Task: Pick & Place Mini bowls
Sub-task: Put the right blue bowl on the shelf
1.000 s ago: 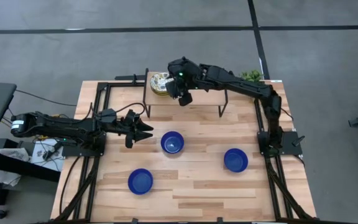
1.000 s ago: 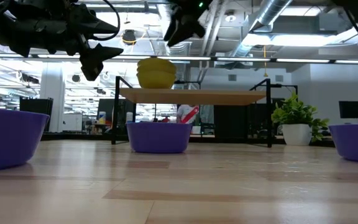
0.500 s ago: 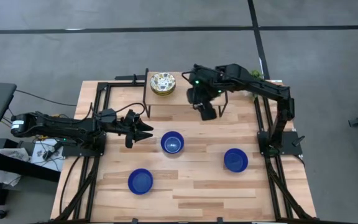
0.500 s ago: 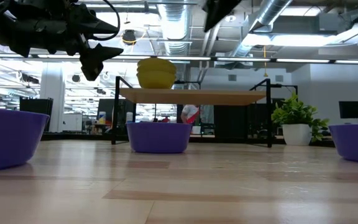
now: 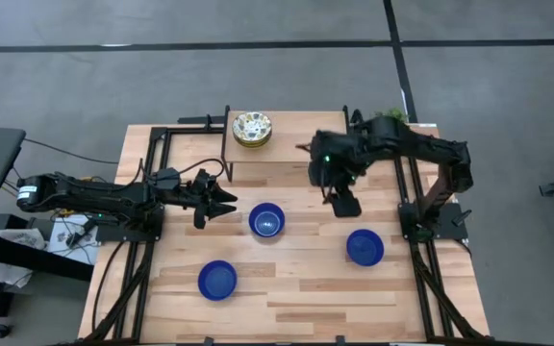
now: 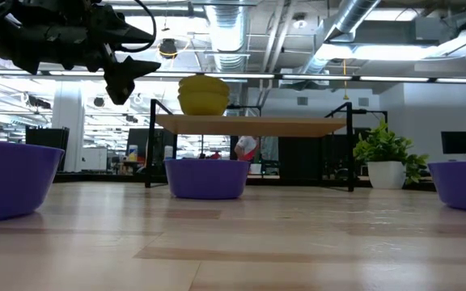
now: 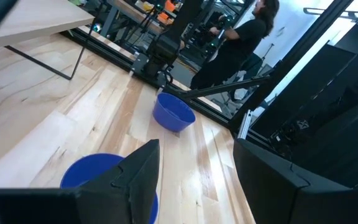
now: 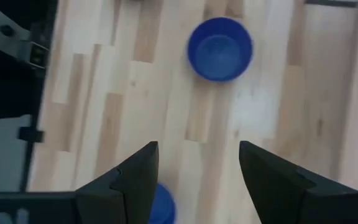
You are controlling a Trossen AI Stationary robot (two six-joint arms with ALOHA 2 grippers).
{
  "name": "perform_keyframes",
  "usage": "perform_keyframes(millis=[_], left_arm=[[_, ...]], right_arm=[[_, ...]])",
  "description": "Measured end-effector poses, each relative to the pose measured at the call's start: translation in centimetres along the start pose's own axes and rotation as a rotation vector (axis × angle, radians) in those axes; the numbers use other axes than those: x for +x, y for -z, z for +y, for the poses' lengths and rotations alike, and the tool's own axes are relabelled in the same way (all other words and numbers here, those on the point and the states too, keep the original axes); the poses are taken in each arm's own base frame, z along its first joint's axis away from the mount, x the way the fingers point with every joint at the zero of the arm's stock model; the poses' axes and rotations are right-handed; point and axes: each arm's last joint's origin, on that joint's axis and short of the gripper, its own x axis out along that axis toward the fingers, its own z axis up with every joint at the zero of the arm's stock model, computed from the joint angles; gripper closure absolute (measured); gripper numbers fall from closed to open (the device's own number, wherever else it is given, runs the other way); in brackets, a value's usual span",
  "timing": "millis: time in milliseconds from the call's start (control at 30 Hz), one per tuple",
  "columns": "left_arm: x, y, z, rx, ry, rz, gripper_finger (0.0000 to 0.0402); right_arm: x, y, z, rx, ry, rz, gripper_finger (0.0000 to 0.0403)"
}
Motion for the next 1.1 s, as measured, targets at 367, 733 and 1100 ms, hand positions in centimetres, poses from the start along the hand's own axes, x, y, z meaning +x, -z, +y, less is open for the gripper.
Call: perform_keyframes(millis=[367, 733, 1100], left_arm=[[0.0, -0.1, 0.0, 0.056, 0.003, -0.006, 0.0198], [0.0, -0.1, -0.1, 0.057, 0.007, -0.014, 0.0198], [0.0, -0.2, -0.1, 0.058, 0.01, -0.02, 0.0198]], right_arm=[[4.6, 1.9, 4.6, 0.021, 0.076, 0.201, 0.0189], [11.3, 9.6, 4.5, 0.144, 0.098, 0.21, 0.0189], [14.9, 16.8, 4.0, 0.387, 0.157, 0.216, 0.0189]])
